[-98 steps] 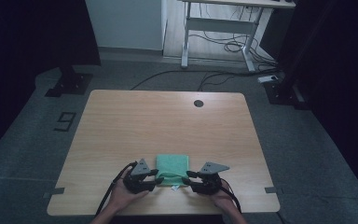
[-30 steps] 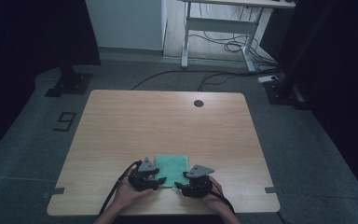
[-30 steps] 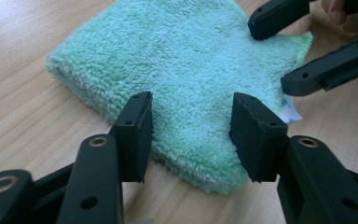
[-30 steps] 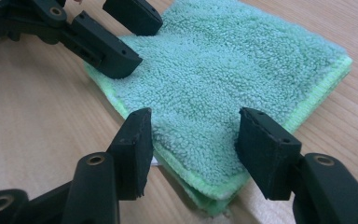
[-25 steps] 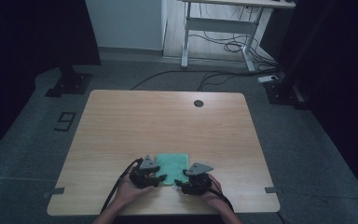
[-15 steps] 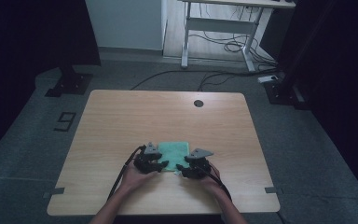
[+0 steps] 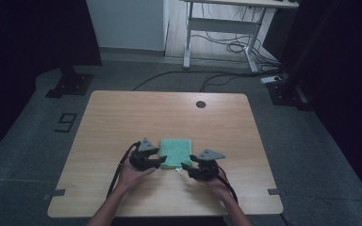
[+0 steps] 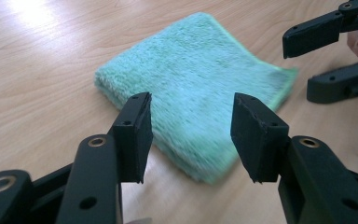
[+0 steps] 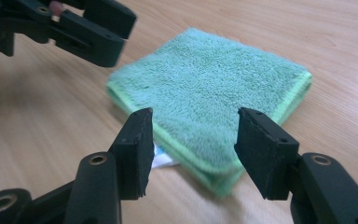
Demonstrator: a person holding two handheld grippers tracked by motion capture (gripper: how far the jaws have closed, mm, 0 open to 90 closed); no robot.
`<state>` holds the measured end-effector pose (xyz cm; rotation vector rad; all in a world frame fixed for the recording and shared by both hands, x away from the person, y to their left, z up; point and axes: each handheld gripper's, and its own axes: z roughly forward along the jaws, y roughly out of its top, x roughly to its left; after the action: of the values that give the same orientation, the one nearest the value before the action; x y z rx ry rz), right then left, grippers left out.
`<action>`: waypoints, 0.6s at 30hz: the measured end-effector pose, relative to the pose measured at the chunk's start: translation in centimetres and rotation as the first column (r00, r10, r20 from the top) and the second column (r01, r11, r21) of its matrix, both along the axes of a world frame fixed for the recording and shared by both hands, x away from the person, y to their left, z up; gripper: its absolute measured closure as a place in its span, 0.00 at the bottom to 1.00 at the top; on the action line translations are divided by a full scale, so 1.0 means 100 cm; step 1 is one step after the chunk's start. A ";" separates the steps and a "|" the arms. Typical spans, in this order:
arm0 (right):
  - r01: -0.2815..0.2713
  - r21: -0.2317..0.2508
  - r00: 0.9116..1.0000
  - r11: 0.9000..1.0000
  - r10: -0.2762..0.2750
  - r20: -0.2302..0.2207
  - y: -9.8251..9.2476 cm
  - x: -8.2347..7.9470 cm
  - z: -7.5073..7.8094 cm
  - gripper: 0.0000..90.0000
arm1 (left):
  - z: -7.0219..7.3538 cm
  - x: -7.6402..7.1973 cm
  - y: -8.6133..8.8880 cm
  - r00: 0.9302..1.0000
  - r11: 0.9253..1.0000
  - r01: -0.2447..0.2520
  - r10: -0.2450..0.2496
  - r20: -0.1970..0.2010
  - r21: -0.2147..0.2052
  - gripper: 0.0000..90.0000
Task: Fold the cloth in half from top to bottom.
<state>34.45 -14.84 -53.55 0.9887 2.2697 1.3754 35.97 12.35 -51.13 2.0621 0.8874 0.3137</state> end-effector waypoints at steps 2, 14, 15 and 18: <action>0.004 0.011 1.000 1.000 -0.004 0.005 -0.006 -0.008 0.001 0.50 | 0.001 -0.011 0.004 1.000 1.000 -0.003 0.003 0.005 0.003 0.53; 0.041 0.027 0.999 0.999 -0.042 0.010 -0.034 -0.047 -0.002 0.44 | -0.006 -0.064 0.029 1.000 1.000 0.002 -0.002 0.006 -0.021 0.50; 0.044 0.031 0.999 0.999 -0.044 0.010 -0.035 -0.048 -0.002 0.44 | -0.006 -0.066 0.029 1.000 1.000 0.002 -0.001 0.010 -0.016 0.50; 0.046 0.029 0.999 0.999 -0.046 0.017 -0.036 -0.051 -0.001 0.42 | -0.006 -0.069 0.030 1.000 1.000 0.002 -0.002 0.018 -0.001 0.49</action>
<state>29.31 -18.43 -53.63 1.0274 2.2066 1.3964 29.11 15.39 -51.71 2.0557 0.8745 0.3305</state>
